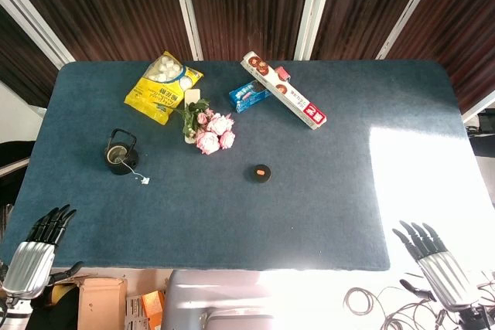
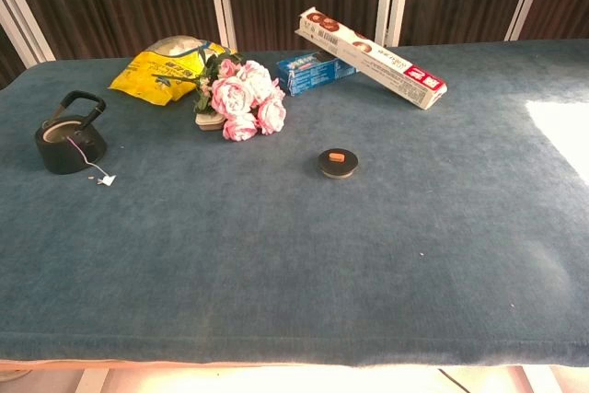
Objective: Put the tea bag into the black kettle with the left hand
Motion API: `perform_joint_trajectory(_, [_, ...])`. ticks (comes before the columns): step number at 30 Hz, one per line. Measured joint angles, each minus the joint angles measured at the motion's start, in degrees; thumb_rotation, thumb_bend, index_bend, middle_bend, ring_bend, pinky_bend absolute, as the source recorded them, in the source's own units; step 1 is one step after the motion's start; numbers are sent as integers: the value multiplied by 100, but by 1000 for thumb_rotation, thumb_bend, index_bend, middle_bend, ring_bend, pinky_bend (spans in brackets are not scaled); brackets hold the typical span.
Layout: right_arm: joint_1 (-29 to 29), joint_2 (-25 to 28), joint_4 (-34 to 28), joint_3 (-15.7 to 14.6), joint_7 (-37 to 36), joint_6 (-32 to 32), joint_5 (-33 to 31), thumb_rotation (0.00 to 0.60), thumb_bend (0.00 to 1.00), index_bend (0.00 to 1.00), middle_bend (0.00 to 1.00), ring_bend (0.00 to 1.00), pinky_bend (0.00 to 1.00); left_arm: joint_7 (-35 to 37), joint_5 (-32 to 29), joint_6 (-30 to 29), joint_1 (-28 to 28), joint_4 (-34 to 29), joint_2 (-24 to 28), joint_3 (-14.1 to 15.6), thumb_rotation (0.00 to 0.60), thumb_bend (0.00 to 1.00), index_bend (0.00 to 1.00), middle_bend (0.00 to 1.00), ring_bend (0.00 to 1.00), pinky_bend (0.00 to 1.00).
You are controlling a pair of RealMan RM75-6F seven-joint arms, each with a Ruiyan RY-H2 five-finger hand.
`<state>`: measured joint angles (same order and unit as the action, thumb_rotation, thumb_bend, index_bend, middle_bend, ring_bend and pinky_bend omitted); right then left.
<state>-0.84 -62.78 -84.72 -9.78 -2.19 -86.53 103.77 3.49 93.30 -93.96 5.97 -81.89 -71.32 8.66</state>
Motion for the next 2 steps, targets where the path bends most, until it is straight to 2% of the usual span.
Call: perform_joint_trajectory(2, [4,0,6,-2,-6,1,-8,600,113,0,0,0,0,-3,48,70,-14,25,-7,8,600,49,21,28,0,130])
